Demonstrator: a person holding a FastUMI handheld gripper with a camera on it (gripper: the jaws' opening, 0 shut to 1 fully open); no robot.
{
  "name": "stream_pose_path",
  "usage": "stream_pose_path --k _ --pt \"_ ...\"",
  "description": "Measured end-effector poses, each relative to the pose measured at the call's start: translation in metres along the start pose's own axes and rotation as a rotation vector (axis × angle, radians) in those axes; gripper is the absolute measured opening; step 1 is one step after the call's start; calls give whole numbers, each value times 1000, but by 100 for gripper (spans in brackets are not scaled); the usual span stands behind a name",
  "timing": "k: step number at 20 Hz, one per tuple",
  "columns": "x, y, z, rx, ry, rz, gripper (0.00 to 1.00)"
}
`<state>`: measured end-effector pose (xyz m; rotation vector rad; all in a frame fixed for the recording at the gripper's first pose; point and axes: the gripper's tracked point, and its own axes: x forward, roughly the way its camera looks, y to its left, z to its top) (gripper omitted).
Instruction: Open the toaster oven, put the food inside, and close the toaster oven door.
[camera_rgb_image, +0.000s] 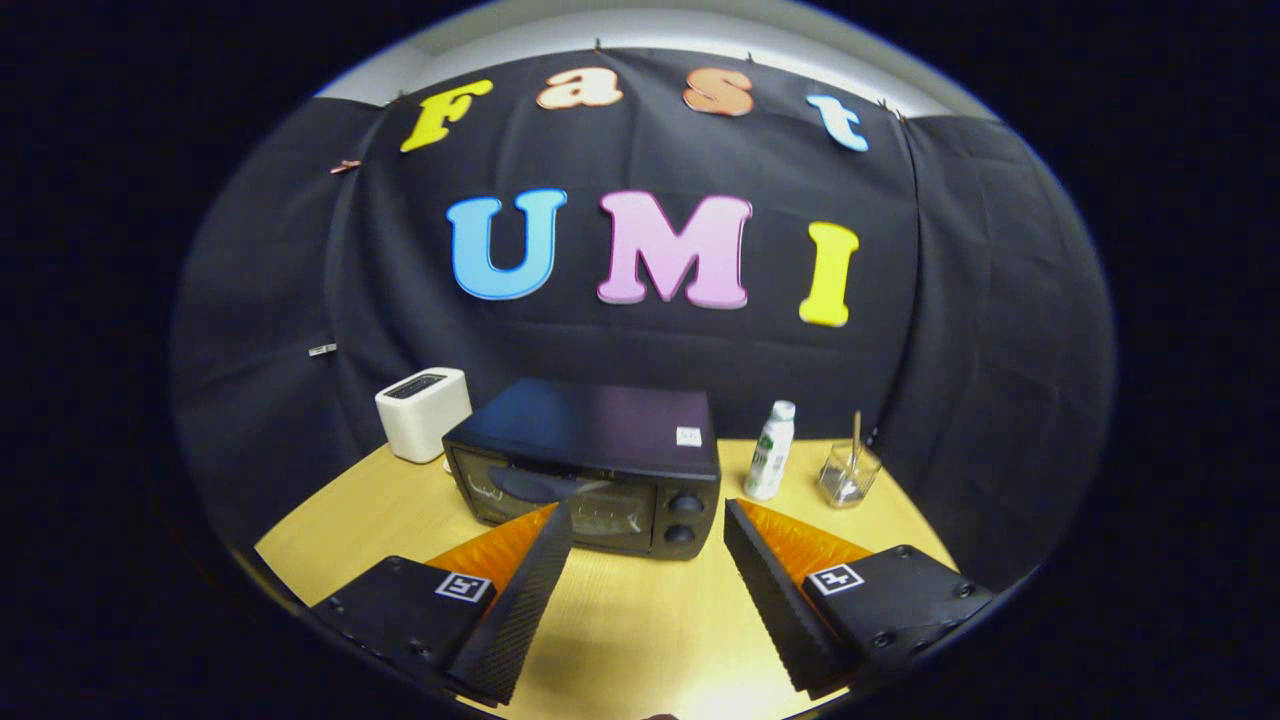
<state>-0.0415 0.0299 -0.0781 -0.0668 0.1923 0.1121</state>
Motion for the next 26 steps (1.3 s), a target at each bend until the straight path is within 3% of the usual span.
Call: stream_pose_path --k 8,12,15,20,26 --pt "-72 -34 114 22 -270 16 99" --pt "-115 -54 149 54 -375 25 99" --pt "-133 -63 145 49 -393 30 98" --pt "-124 -56 109 91 -281 64 98" --pt "-106 -52 119 99 -277 35 99"
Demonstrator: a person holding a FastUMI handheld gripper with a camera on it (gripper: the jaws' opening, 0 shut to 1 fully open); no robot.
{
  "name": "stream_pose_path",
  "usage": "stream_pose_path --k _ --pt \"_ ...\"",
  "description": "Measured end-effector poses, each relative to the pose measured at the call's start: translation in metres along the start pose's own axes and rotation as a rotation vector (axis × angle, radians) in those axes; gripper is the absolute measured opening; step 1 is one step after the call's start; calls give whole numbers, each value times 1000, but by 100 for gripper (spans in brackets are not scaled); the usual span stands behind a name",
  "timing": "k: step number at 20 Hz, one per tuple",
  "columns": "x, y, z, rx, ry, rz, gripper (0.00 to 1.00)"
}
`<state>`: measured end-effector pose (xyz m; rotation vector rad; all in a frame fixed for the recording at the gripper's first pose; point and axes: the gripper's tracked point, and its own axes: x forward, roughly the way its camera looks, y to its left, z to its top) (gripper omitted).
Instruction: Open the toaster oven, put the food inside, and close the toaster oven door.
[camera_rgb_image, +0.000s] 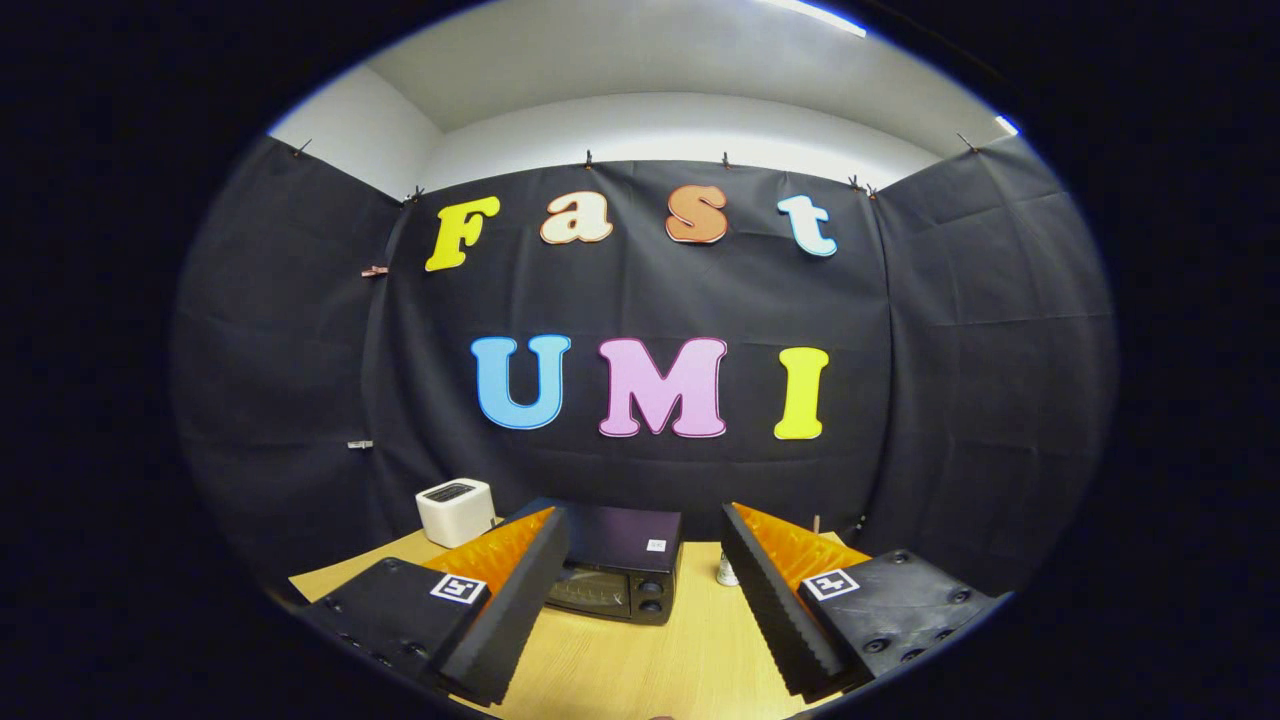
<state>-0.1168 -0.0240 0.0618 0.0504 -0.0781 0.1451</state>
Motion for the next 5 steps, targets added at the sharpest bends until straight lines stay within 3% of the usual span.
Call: stream_pose_path --k 5 --pt "20 1 -10 9 27 -25 98"
